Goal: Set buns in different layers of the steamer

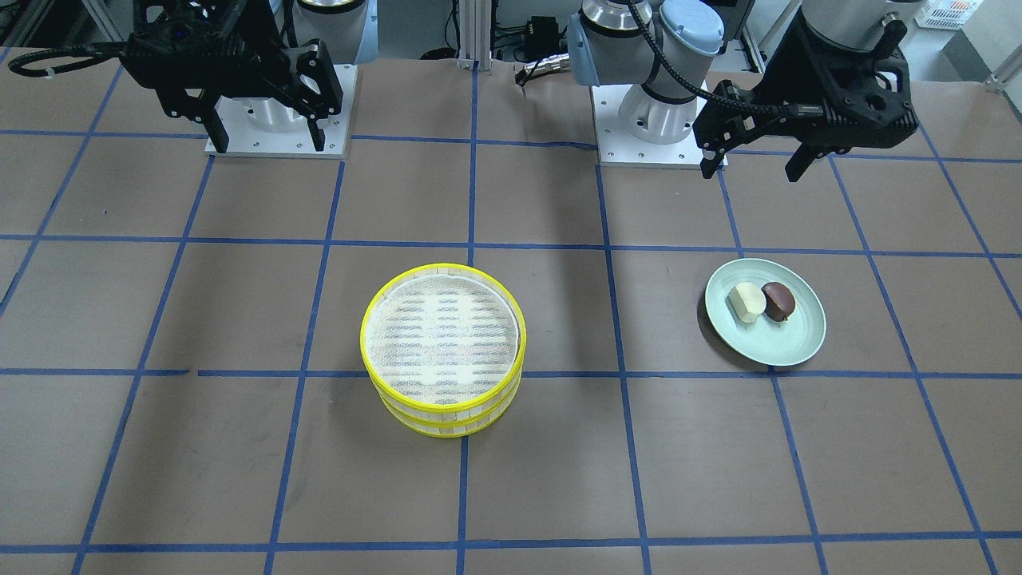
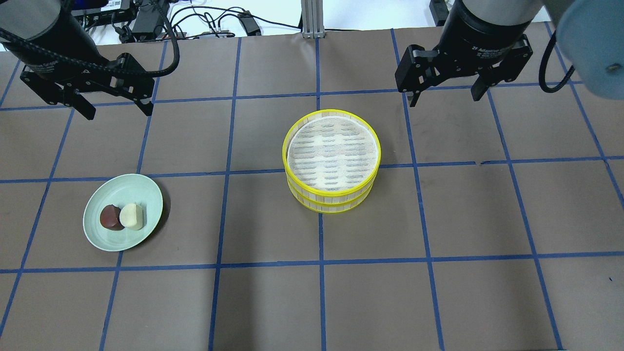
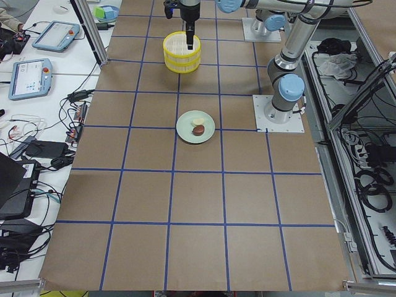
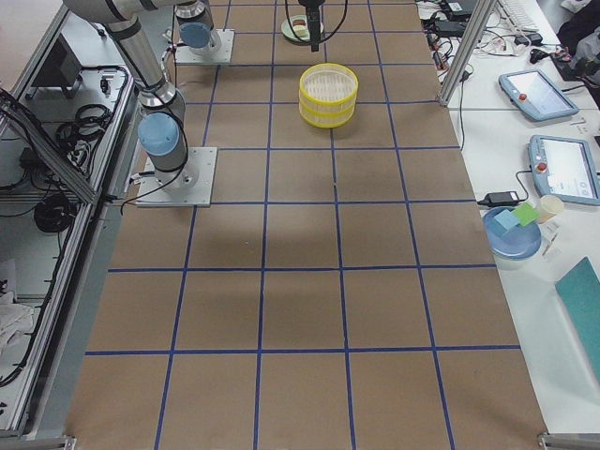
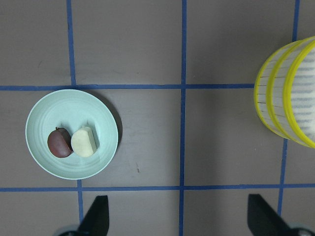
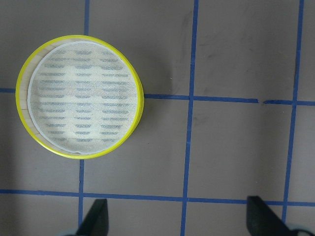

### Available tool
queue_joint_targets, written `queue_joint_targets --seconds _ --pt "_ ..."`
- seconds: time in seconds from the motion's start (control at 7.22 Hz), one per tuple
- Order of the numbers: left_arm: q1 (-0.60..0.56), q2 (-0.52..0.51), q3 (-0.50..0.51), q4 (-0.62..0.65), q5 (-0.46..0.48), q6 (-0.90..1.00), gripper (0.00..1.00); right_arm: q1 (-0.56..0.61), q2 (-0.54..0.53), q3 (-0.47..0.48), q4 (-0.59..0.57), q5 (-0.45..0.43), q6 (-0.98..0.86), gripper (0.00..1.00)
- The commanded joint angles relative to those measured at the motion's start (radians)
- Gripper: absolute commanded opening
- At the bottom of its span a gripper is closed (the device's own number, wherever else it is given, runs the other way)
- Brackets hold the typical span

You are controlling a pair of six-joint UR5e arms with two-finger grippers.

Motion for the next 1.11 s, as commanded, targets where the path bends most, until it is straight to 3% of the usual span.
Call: queue_joint_targets --seconds 0.0,0.28,0.55,0.83,0.97 --pt "0.028 -0.004 -0.020 0.029 0.001 -0.004 1.00 0.002 0.010 0.015 -0.008 0.004 0.001 1.00" --pt "0.145 -0.025 -0.089 0.088 -0.003 0.018 1.00 0.005 0.100 0.017 -0.018 0.004 0.013 0.99" --pt "0.214 -0.089 -0.237 0.256 -0.003 0.009 1.00 0.019 0.229 0.062 -0.189 0.007 0.041 0.97" --pt "0.223 -0.160 -0.290 0.276 0.018 0.013 1.00 0.030 0.315 0.185 -0.392 0.007 0.056 0.96" --pt "0.223 -0.201 -0.296 0.267 0.030 0.010 1.00 0.030 0.342 0.211 -0.423 0.039 0.056 0.92"
